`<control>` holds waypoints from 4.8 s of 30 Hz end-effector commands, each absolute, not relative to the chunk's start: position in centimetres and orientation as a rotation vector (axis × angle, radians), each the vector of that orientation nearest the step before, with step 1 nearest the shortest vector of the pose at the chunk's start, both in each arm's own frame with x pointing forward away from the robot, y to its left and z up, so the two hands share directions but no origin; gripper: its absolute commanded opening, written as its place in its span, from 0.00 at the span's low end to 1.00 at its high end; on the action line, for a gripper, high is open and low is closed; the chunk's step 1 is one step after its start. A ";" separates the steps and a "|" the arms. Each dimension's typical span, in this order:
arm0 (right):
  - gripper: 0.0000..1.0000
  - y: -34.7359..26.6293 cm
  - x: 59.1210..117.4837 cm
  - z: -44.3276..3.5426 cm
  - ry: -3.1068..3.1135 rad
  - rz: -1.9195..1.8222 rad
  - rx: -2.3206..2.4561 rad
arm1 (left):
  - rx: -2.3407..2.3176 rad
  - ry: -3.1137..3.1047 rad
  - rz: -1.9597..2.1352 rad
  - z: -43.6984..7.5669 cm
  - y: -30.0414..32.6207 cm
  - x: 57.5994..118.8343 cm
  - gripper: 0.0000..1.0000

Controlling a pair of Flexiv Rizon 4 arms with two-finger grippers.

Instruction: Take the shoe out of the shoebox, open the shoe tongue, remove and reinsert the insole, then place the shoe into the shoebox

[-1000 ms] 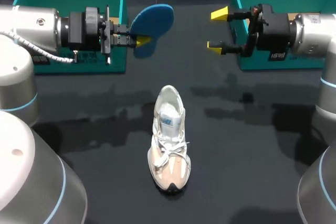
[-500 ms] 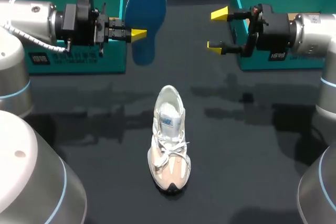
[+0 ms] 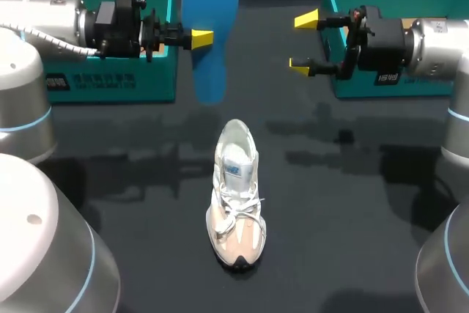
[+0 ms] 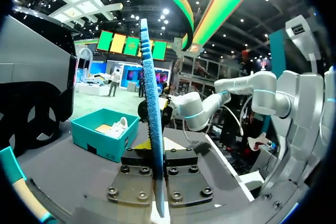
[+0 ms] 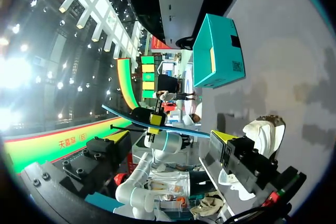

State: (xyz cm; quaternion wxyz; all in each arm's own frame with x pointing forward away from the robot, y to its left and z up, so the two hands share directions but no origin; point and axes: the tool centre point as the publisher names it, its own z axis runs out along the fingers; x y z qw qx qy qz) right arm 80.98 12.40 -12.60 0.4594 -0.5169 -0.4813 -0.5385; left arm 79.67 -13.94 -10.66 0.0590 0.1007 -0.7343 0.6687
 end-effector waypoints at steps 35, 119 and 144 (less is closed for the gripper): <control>1.00 12.5 80.9 -12.6 -1.186 -1.325 -1.276 | 0.971 -1.609 1.611 -11.3 -15.0 80.7 0.00; 1.00 21.3 78.9 -1.7 -2.079 -0.327 -2.210 | 1.307 -1.145 1.322 -15.6 -18.0 79.0 0.00; 1.00 26.8 77.5 -1.3 -2.201 0.108 -2.348 | 1.307 -1.145 1.322 -15.6 -18.0 79.0 0.00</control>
